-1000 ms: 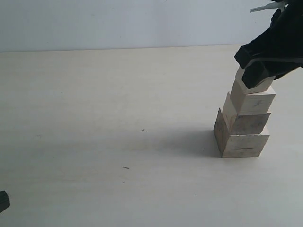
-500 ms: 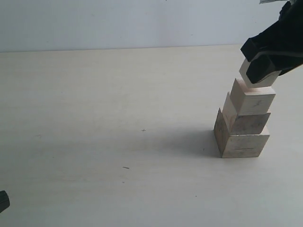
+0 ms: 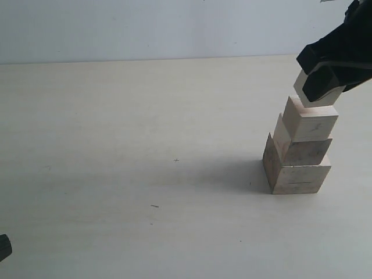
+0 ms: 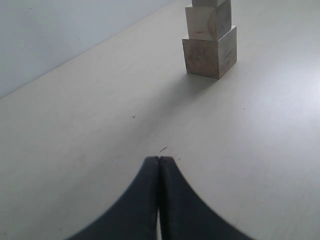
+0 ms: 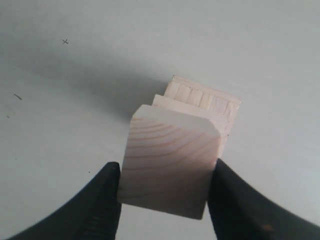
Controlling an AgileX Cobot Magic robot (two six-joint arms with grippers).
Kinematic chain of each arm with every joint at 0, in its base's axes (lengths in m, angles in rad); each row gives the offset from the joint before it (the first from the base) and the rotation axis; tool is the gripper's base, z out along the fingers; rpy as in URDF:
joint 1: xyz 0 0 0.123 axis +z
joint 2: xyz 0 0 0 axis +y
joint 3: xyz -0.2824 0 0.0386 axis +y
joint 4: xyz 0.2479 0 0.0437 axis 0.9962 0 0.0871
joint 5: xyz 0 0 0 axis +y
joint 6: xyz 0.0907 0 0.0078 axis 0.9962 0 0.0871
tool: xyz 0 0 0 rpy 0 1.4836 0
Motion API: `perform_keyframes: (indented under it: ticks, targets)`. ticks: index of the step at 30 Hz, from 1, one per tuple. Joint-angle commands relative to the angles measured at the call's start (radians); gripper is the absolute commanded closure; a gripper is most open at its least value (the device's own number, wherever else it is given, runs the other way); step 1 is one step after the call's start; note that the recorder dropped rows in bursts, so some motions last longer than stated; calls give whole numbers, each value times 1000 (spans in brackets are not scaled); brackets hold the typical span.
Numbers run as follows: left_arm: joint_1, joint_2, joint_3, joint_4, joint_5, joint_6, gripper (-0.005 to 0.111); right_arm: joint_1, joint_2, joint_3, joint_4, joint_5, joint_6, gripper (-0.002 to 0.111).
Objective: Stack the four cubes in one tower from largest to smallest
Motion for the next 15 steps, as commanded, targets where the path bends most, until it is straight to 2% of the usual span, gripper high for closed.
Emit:
perform_keyframes:
  ticks: [1,15]
  targets:
    - [2,-7,0,-3,-6,-4,107,-4,-6,1,1,-8,-16,93]
    - [2,-7,0,-3,-6,-4,107,-4,27,1,1,-1,-29,93]
